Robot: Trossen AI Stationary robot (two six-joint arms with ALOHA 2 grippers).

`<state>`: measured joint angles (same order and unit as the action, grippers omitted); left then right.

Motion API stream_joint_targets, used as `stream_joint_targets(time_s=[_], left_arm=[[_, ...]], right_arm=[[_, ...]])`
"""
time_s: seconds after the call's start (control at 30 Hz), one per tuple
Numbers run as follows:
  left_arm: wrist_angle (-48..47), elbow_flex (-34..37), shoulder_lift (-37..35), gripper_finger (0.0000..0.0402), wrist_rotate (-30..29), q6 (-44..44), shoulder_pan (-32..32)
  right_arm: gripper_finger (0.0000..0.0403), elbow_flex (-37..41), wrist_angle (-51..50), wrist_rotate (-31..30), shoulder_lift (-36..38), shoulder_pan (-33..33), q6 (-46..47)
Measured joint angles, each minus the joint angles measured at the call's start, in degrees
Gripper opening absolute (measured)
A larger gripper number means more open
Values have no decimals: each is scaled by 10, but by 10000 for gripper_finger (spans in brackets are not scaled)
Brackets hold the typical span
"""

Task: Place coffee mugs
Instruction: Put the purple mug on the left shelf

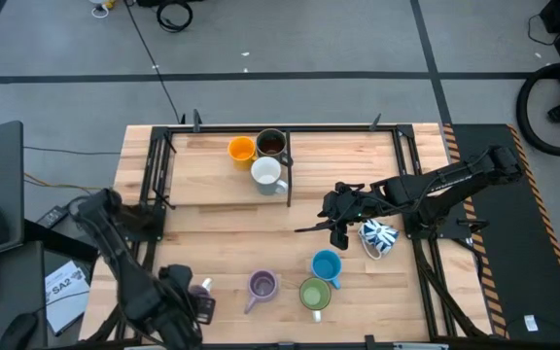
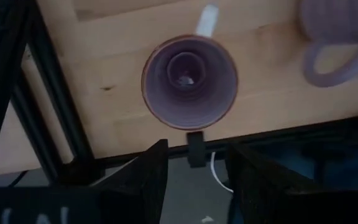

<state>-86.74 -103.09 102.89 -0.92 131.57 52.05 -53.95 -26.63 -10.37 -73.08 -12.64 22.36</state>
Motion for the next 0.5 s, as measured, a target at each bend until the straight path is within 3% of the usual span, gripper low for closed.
stream_joint_targets(time_s=[0.5], left_arm=[[-32,4,84,165,70,2,19]], right_arm=[[140,0,0,-3,0,-1,0]])
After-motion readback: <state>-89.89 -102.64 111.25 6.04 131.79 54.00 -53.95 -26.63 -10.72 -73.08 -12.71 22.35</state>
